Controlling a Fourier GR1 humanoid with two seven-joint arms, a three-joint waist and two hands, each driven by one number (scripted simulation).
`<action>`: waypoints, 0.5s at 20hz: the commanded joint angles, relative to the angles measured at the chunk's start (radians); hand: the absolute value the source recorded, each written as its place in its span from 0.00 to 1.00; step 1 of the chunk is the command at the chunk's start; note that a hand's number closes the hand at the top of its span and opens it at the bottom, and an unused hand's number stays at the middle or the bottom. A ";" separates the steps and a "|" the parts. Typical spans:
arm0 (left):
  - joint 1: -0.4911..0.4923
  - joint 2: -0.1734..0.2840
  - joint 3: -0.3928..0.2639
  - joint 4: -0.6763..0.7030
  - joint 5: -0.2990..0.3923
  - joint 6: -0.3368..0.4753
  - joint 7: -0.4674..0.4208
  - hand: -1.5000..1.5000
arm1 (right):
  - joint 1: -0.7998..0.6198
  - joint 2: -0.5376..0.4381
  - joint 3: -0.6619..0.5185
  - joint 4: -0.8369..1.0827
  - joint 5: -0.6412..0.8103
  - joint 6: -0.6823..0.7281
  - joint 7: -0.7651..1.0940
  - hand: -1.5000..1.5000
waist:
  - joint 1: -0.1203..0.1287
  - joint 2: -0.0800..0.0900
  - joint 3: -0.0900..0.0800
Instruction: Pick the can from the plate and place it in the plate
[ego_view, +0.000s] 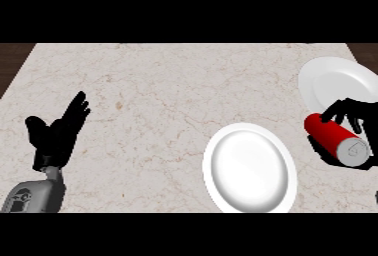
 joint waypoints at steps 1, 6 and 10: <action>-0.016 -0.026 -0.010 0.041 -0.022 0.016 -0.029 0.50 | -0.112 0.005 -0.097 0.137 -0.065 0.005 0.047 1.00 | 0.010 0.004 0.000; -0.007 -0.019 -0.001 0.024 -0.020 0.006 -0.019 0.50 | -0.229 -0.088 -0.211 0.344 -0.146 0.054 0.010 1.00 | 0.014 0.005 0.000; -0.023 -0.056 -0.042 -0.001 -0.046 0.025 0.005 0.50 | -0.293 -0.135 -0.249 0.588 -0.098 -0.037 -0.111 1.00 | 0.020 0.007 0.001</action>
